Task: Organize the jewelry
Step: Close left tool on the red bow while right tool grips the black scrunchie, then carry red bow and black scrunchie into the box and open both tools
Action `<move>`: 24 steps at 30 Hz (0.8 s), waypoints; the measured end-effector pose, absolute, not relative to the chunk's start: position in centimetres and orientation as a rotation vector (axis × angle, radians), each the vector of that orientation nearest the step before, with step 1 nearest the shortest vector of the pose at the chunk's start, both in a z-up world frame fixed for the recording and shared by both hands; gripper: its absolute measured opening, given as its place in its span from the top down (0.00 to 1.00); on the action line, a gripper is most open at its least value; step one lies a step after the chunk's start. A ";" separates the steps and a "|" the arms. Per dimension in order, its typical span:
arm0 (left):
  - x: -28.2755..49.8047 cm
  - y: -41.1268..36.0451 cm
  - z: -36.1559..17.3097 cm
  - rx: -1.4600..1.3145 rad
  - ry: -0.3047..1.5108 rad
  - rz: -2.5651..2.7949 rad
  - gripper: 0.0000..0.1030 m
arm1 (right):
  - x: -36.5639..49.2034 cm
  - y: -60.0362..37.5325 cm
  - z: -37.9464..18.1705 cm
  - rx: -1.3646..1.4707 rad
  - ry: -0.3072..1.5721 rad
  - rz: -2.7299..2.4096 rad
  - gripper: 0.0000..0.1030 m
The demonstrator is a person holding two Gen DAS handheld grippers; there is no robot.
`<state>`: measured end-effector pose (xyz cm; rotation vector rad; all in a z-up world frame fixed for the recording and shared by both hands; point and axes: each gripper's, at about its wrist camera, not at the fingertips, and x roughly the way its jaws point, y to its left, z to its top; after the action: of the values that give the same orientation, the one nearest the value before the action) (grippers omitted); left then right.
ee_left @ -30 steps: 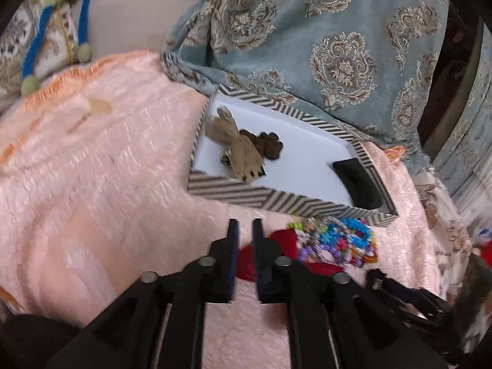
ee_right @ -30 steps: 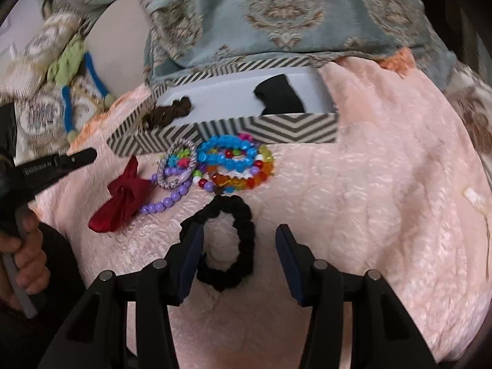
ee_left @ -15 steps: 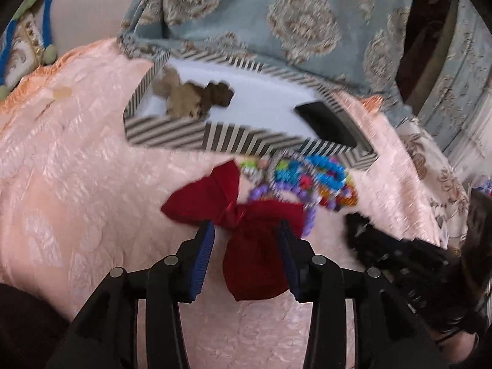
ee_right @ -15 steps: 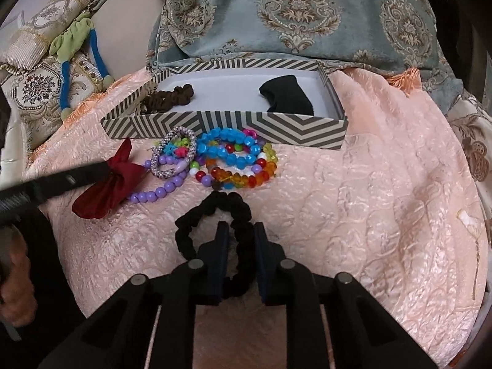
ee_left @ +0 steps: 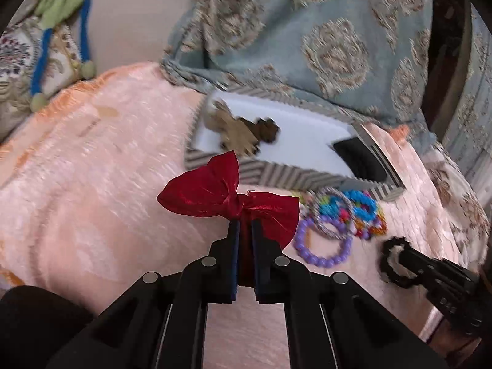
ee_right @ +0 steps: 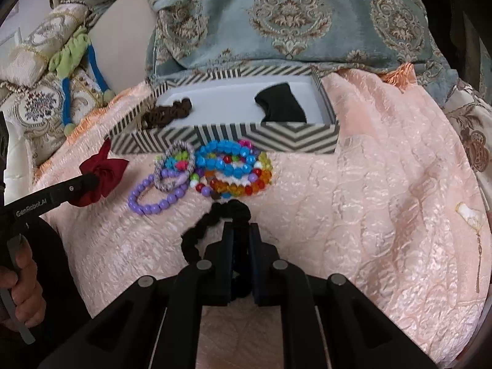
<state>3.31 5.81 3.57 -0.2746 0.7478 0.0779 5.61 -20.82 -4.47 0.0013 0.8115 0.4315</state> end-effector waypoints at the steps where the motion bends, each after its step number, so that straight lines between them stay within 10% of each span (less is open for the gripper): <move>1: 3.3 6.0 3.7 -0.274 0.742 0.094 1.00 | 5.5 -20.9 -4.3 0.006 0.801 0.432 0.92; 24: 3.6 4.6 3.1 -0.179 0.770 0.110 1.00 | 4.5 -21.3 -2.6 0.000 0.689 0.404 0.92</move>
<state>3.64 4.58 3.11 -0.1785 0.7697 0.1100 4.50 -21.27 -2.56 -0.0003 0.6890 0.4043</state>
